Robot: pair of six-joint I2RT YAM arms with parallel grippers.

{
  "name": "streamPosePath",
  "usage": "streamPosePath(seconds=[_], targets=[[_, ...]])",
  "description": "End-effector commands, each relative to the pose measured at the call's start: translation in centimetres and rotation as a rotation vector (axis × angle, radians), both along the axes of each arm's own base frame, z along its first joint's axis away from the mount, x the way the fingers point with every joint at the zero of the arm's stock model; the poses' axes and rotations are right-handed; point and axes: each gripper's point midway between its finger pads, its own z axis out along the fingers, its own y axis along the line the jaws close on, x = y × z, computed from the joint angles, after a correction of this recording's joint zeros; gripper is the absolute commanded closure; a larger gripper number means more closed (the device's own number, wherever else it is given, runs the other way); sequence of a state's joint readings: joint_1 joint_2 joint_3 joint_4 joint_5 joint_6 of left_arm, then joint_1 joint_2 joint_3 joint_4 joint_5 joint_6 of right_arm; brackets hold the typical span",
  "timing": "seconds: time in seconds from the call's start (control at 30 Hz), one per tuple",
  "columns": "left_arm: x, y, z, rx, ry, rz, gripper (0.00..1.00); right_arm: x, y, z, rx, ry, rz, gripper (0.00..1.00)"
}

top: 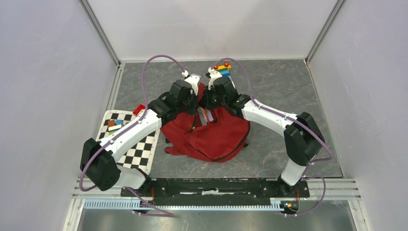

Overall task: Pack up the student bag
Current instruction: Place the stationery in the student bag.

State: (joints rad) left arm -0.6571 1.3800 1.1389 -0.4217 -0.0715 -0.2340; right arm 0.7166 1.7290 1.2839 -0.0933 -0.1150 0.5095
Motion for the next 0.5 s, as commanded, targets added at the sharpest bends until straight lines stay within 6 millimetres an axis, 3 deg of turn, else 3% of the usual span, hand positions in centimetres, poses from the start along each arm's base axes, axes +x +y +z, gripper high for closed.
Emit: streamPosePath(seconds=[0.0,0.13,0.37,0.47], targets=[[0.2,-0.7,2.0,-0.044,-0.059,-0.031,0.98,2.3,0.8,0.5,0.044,-0.147,-0.069,1.00],[0.2,-0.7,1.9,-0.041,-0.054,-0.032,0.98,2.5,0.5,-1.0,0.028,-0.155,-0.097,0.99],[0.3,-0.6,1.8,-0.036,-0.053,-0.028,0.98,2.3,-1.0,-0.8,-0.033,-0.179,-0.116,0.60],[0.2,-0.6,1.5,-0.034,-0.048,-0.027,0.98,1.8,-1.5,0.0,-0.046,-0.198,-0.107,0.50]])
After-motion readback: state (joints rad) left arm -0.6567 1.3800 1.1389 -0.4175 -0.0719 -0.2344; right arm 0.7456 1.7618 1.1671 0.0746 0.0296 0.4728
